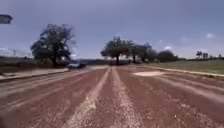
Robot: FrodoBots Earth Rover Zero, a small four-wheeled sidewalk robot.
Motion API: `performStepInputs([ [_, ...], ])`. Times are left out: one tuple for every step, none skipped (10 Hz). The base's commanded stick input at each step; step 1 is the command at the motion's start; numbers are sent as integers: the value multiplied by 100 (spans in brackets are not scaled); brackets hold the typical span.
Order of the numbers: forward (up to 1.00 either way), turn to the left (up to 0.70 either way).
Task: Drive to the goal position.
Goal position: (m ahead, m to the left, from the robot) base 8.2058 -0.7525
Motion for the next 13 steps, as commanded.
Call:
performStepInputs([
  [100, 0],
  [100, 0],
  [100, 0],
  [100, 0],
  [100, 0],
  [100, 0],
  [100, 0],
  [100, 0],
  [100, 0],
  [100, 0],
  [100, 0],
  [100, 0],
  [100, 0],
])
